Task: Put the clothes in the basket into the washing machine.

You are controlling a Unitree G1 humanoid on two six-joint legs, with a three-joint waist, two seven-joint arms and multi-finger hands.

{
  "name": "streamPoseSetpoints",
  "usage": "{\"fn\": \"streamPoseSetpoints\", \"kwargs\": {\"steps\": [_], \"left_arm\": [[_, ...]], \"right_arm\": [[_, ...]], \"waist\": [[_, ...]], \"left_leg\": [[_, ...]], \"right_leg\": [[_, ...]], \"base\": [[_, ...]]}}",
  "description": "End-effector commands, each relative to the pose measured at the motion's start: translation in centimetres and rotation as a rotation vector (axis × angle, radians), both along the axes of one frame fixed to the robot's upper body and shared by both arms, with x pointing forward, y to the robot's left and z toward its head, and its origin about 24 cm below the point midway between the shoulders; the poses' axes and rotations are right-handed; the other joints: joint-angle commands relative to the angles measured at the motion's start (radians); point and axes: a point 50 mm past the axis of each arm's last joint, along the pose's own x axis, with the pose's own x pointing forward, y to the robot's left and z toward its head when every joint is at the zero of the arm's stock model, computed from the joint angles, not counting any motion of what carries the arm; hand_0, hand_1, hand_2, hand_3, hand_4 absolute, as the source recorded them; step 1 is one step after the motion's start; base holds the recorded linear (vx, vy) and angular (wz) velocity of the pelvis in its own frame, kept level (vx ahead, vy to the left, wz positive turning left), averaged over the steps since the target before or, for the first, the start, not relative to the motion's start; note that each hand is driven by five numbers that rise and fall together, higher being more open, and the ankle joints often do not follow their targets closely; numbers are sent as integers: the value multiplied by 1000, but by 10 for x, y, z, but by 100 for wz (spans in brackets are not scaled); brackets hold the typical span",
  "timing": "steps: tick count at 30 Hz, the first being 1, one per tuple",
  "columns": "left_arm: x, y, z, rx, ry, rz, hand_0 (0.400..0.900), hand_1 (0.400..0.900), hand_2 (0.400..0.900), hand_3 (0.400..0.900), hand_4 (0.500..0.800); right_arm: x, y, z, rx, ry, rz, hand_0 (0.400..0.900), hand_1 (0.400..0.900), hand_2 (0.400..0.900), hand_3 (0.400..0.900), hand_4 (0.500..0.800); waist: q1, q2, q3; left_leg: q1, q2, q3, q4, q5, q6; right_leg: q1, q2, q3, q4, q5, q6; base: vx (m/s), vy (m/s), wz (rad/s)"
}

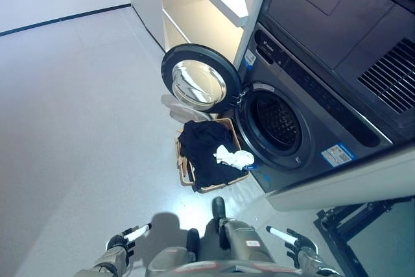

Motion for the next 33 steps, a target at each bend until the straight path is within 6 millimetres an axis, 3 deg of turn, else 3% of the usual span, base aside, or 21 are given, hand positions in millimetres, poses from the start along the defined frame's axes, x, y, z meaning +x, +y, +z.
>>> {"fn": "streamPoseSetpoints", "kwargs": {"steps": [1, 3, 4, 5, 6, 7, 8, 9, 11, 12, 13, 15, 16, 17, 23, 28, 29, 32, 33], "left_arm": [[-13, 4, -2, 26, 20, -8, 900, 900, 900, 900, 800], [-13, 3, -2, 24, 10, 10, 900, 900, 900, 900, 800], [-15, 1, -3, 15, 15, 16, 900, 900, 900, 900, 800], [-20, -5, -6, -3, 20, 31, 900, 900, 900, 900, 800], [-20, -5, -6, -2, 20, 31, 900, 900, 900, 900, 800], [-22, -9, -7, -14, 24, 34, 900, 900, 900, 900, 800], [-16, -15, -7, -22, -3, 32, 900, 900, 900, 900, 800], [-12, -18, -7, -29, -15, 27, 900, 900, 900, 900, 800], [-5, -23, -6, -35, -40, 24, 900, 900, 900, 900, 800], [-5, -23, -6, -35, -40, 24, 900, 900, 900, 900, 800], [-3, -31, -7, -47, -42, -6, 900, 900, 900, 900, 800], [-3, -34, -7, -45, -39, -26, 900, 900, 900, 900, 800], [0, -35, -6, -38, -45, -48, 900, 900, 900, 900, 800], [2, -34, -6, -30, -47, -53, 900, 900, 900, 900, 800], [9, -23, -2, 3, -58, -83, 900, 900, 900, 900, 800], [37, -13, 11, 63, -141, -100, 900, 900, 900, 900, 800], [38, -13, 11, 63, -141, -100, 900, 900, 900, 900, 800], [71, -11, 27, 116, -252, -109, 900, 900, 900, 900, 800], [71, -11, 27, 116, -252, -108, 900, 900, 900, 900, 800]], "right_arm": [[5, -20, 9, -69, -53, -28, 900, 900, 900, 900, 800], [10, -20, 10, -74, -68, -13, 900, 900, 900, 900, 800], [14, -19, 11, -70, -80, 10, 900, 900, 900, 900, 800], [19, -20, 14, -81, -95, 42, 900, 900, 900, 900, 800], [19, -20, 14, -81, -95, 42, 900, 900, 900, 900, 800], [25, -20, 16, -86, -117, 62, 900, 900, 900, 900, 800], [39, -23, 23, -105, -172, 81, 900, 900, 900, 900, 800], [46, -24, 26, -111, -195, 88, 900, 900, 900, 900, 800], [59, -25, 34, -136, -238, 122, 900, 900, 900, 900, 800], [59, -25, 34, -137, -238, 122, 900, 900, 900, 900, 800], [67, -28, 39, -166, -262, 135, 900, 900, 900, 900, 800], [69, -30, 42, -183, -270, 151, 900, 900, 900, 900, 800], [75, -31, 46, -209, -280, 178, 900, 900, 900, 900, 800], [80, -31, 48, -221, -285, 200, 900, 900, 900, 900, 800], [97, -24, 52, -246, -286, 289, 900, 900, 900, 900, 800], [143, -18, 76, -318, -374, 344, 900, 900, 900, 900, 800], [143, -18, 76, -318, -374, 344, 900, 900, 900, 900, 800], [185, -25, 116, -534, -454, 451, 900, 900, 900, 900, 800], [185, -25, 116, -535, -454, 451, 900, 900, 900, 900, 800]], "waist": [[-9, 27, 3], [-10, 32, 2], [-18, 43, -13], [-22, 64, -30], [-24, 63, -31], [-27, 74, -32], [-24, 78, -8], [-24, 77, 5], [-21, 77, 28], [-20, 77, 29], [-24, 87, 41], [-27, 97, 46], [-21, 111, 57], [-17, 113, 62], [-5, 102, 81], [24, 97, 112], [24, 97, 111], [36, 105, 152], [36, 105, 151]], "left_leg": [[46, 35, -93, 78, -152, -126], [62, 42, -93, 77, -160, -128], [87, 57, -102, 70, -146, -137], [89, 75, -103, 109, -119, -164], [86, 74, -104, 110, -118, -164], [64, 73, -99, 176, -80, -188], [-24, 71, -72, 335, -13, -238], [-66, 78, -47, 382, -10, -241], [-139, 101, 22, 363, -41, -219], [-137, 101, 23, 362, -42, -219], [-180, 111, 69, 219, -66, -203], [-186, 122, 71, 122, -22, -203], [-220, 128, 43, 41, 46, -210], [-233, 127, 27, 35, 61, -213], [-266, 121, 50, 55, 38, -191], [-360, 110, 70, 60, 43, -175], [-363, 110, 70, 61, 43, -175], [-459, 98, 71, 124, 34, -168], [-463, 98, 71, 127, 33, -168]], "right_leg": [[56, 18, 29, -1, 129, 27], [55, 15, 13, 22, 139, 22], [55, 25, 13, 42, 135, 11], [88, 22, -22, 30, 113, -8], [87, 20, -23, 28, 115, -8], [110, 17, -34, 15, 110, -16], [151, -1, -42, -6, 100, -26], [158, -9, -45, -6, 91, -30], [158, -28, -59, 11, 59, -42], [159, -28, -58, 13, 57, -42], [161, -38, -79, 7, 42, -40], [164, -35, -92, 3, 40, -40], [157, -25, -102, 12, 34, -40], [152, -22, -101, 20, 26, -41], [90, -22, -67, 62, 27, -35], [-27, -33, -47, 68, 59, -26], [-30, -33, -47, 69, 59, -26], [-126, -34, -48, 118, 67, -25], [-130, -34, -48, 120, 67, -25]], "base": [[449, -300, 32], [382, -272, 27], [487, -347, 53], [482, -347, 54], [421, -312, 53], [248, -265, 44], [287, -344, 51], [205, -340, 43], [86, -193, 29], [99, -133, 37], [97, -90, 36], [96, -61, 26], [102, 6, -5], [100, 7, -6], [46, 133, -29], [-32, 102, -8], [-64, 55, 7], [-64, 36, 4], [-89, 19, 1]]}}
